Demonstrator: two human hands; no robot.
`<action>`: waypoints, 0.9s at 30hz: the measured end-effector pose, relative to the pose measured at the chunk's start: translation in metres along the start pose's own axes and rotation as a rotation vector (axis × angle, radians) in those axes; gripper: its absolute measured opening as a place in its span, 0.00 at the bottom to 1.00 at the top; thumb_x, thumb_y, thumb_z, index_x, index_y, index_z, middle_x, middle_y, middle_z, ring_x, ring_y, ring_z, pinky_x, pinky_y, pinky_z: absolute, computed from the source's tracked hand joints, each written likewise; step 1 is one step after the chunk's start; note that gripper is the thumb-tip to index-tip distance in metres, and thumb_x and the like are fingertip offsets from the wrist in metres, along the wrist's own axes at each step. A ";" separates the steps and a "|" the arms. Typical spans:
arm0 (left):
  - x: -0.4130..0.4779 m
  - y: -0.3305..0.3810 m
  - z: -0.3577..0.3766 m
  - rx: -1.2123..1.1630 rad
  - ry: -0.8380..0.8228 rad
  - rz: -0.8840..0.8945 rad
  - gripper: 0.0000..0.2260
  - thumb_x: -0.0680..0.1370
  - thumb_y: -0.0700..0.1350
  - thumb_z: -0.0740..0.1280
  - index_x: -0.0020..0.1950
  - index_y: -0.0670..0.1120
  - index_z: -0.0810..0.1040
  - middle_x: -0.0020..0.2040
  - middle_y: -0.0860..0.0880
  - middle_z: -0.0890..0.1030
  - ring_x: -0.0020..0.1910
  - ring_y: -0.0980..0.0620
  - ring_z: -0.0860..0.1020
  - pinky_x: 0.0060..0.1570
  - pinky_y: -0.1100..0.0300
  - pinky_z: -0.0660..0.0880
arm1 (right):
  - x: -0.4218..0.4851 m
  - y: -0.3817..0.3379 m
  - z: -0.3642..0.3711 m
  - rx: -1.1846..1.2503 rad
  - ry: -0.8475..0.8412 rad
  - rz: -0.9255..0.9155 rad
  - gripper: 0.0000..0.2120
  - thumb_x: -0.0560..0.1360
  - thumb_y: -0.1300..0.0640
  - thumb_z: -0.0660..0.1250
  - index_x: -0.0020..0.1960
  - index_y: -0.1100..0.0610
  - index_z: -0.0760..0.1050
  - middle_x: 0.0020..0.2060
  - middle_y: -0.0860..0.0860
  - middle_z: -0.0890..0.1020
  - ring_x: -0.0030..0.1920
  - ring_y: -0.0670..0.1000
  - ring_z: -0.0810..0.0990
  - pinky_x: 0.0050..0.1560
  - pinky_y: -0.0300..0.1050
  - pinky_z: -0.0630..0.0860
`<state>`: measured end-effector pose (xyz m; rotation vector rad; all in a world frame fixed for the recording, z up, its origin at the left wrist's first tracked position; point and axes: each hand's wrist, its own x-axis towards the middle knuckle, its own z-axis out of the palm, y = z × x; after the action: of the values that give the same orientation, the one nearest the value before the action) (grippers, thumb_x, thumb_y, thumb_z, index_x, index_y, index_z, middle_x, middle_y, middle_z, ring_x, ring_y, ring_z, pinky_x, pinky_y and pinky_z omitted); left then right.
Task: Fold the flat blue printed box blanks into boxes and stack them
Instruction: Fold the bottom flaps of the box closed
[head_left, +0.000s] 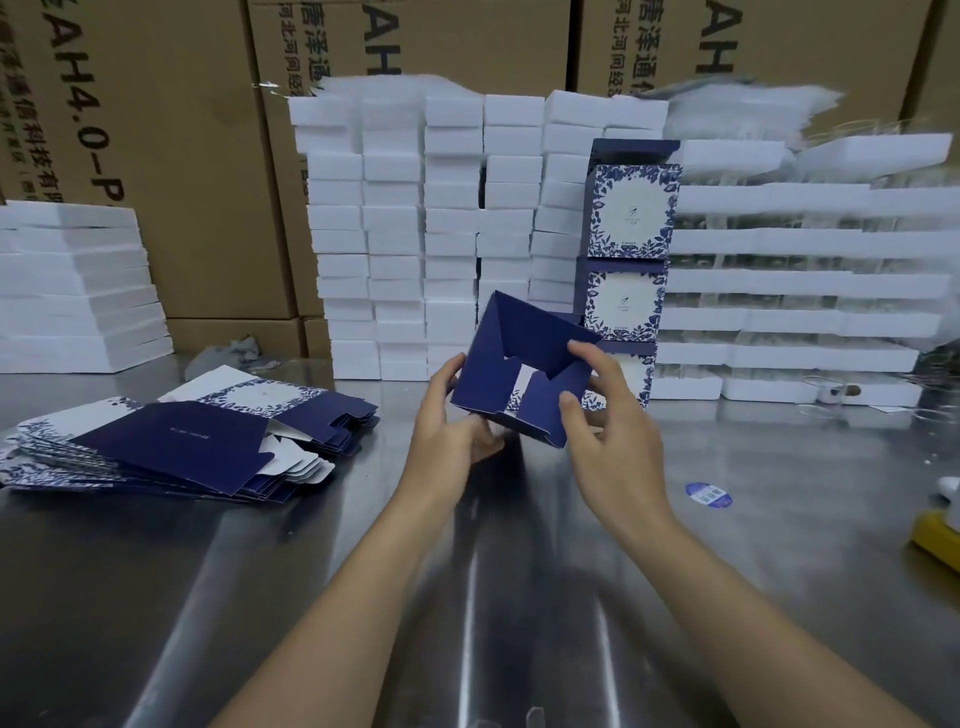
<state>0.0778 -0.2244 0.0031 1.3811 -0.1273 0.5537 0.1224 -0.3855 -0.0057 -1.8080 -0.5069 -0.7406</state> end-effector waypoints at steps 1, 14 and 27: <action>0.002 0.001 -0.003 -0.056 -0.005 -0.044 0.37 0.64 0.36 0.62 0.74 0.53 0.74 0.70 0.48 0.79 0.57 0.51 0.85 0.59 0.41 0.83 | 0.000 0.002 0.000 -0.023 -0.003 -0.002 0.23 0.84 0.53 0.63 0.71 0.29 0.68 0.62 0.39 0.79 0.46 0.40 0.83 0.55 0.52 0.80; 0.005 -0.030 -0.013 0.566 -0.066 0.309 0.49 0.73 0.45 0.77 0.82 0.73 0.51 0.73 0.66 0.66 0.68 0.70 0.71 0.62 0.53 0.77 | -0.003 0.011 0.001 -0.160 -0.137 -0.032 0.28 0.85 0.57 0.60 0.81 0.38 0.61 0.74 0.48 0.69 0.68 0.48 0.73 0.69 0.54 0.73; 0.010 -0.034 -0.011 0.459 -0.031 0.375 0.50 0.71 0.41 0.82 0.83 0.63 0.56 0.76 0.60 0.68 0.73 0.56 0.72 0.65 0.50 0.79 | 0.000 0.010 -0.001 -0.082 -0.220 -0.076 0.34 0.70 0.67 0.57 0.68 0.36 0.67 0.68 0.43 0.69 0.58 0.34 0.72 0.54 0.31 0.70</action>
<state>0.0984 -0.2135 -0.0253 1.8274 -0.3026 0.9139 0.1283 -0.3902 -0.0121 -1.9678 -0.7018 -0.6246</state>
